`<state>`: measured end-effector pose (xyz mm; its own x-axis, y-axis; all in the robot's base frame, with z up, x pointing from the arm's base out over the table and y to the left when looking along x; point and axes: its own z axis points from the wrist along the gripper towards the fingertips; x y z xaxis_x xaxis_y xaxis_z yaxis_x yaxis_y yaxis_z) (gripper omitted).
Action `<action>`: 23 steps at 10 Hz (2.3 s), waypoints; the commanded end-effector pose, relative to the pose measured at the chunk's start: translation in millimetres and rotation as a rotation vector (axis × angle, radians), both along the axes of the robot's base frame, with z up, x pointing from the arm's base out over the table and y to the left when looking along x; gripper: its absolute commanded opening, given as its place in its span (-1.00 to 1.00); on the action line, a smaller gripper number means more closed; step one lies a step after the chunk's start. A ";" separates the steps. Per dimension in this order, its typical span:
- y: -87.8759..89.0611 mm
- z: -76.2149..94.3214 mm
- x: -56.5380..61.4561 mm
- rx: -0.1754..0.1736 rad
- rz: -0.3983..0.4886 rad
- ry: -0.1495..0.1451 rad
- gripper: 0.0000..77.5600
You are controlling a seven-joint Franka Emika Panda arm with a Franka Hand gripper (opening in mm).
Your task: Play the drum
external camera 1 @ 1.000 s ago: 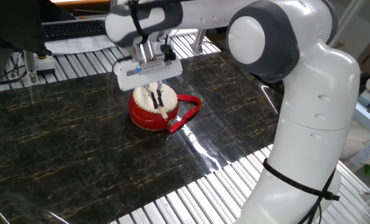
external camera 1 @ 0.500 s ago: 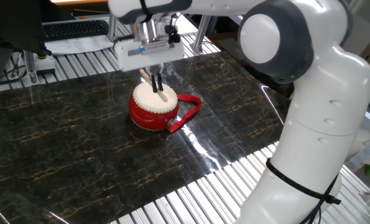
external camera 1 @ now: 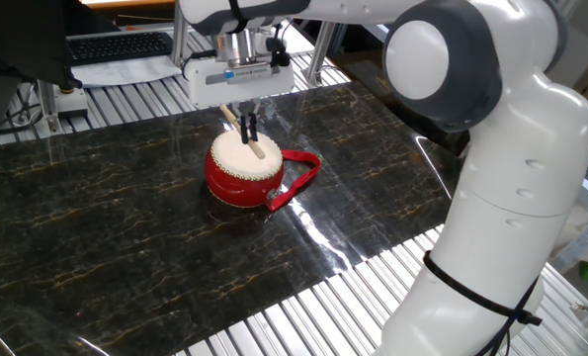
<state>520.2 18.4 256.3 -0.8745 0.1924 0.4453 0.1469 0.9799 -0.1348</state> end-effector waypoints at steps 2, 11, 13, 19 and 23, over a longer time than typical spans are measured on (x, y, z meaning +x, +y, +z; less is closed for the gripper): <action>8.6 -17.4 31.0 -0.007 0.009 -0.094 -0.97; -32.9 -41.1 37.8 0.021 0.068 -0.107 -0.97; -31.9 -42.9 39.1 0.019 0.068 -0.108 -0.97; -41.4 -34.1 20.0 0.044 0.054 -0.144 -0.97; -33.5 -35.5 -5.1 0.026 0.014 -0.272 -0.97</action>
<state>534.0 -21.5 220.5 -0.9393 0.1308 0.3172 0.1110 0.9906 -0.0798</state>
